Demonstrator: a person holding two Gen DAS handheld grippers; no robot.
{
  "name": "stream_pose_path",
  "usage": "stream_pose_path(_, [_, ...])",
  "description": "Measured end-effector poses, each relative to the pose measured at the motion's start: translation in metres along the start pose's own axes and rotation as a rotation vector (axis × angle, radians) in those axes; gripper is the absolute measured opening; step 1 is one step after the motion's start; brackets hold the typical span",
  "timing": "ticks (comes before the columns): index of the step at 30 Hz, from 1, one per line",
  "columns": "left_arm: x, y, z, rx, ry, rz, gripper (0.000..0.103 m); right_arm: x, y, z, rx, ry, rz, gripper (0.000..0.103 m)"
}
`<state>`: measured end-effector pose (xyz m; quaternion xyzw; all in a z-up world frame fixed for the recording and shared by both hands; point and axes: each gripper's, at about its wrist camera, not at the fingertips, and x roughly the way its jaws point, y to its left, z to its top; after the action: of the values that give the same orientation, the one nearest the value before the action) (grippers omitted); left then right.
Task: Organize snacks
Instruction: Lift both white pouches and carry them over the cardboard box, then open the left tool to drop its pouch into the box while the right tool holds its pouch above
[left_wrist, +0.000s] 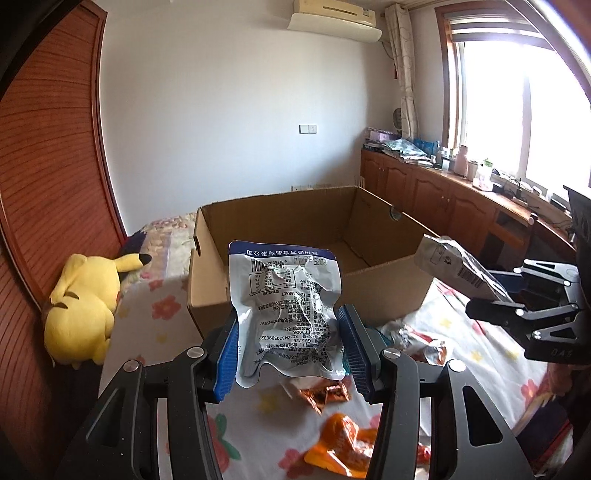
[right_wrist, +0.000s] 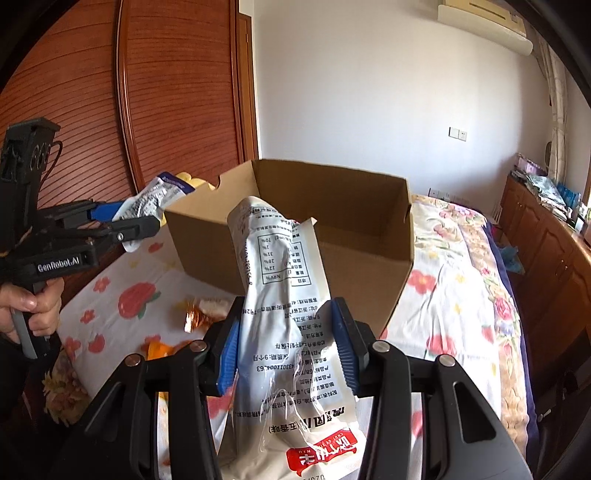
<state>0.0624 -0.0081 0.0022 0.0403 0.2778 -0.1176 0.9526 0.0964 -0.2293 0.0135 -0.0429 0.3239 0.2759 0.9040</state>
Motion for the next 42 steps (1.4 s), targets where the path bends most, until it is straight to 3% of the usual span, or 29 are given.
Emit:
stream_pose_path(12, [0.021, 0.004, 0.022, 0.004, -0.013, -0.019, 0.052, 0.016, -0.009, 0.039, -0.008, -0.047, 0.006, 0.047])
stream_pose_path(27, [0.079, 0.018, 0.059, 0.027, 0.027, -0.002, 0.053, 0.071, -0.032, 0.085, -0.007, -0.063, 0.016, 0.047])
stream_pose_path(42, [0.11, 0.016, 0.074, -0.014, 0.084, 0.017, 0.054, 0.113, -0.04, 0.094, 0.03, -0.023, 0.026, 0.048])
